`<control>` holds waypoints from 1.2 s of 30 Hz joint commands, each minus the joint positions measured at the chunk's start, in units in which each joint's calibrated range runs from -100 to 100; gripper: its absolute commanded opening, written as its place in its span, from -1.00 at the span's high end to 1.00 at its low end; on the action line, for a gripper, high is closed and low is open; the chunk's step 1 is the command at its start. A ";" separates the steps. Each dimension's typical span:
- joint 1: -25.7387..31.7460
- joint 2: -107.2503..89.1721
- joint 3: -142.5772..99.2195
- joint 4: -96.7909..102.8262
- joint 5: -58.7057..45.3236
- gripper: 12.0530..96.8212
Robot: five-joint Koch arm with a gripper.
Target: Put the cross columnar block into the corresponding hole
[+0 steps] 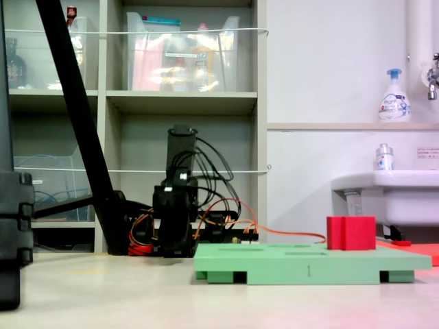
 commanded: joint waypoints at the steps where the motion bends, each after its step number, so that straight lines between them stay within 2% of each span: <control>1: -0.34 -0.68 -0.59 -8.76 -0.29 0.03; 4: -0.39 -0.68 -0.59 -17.04 -0.24 0.08; 19: -2.15 -0.68 -0.59 -17.14 0.20 0.09; 28: -1.71 -0.68 -0.59 -16.75 -0.10 0.19; 36: -0.49 -0.68 -0.59 -16.18 -0.10 0.19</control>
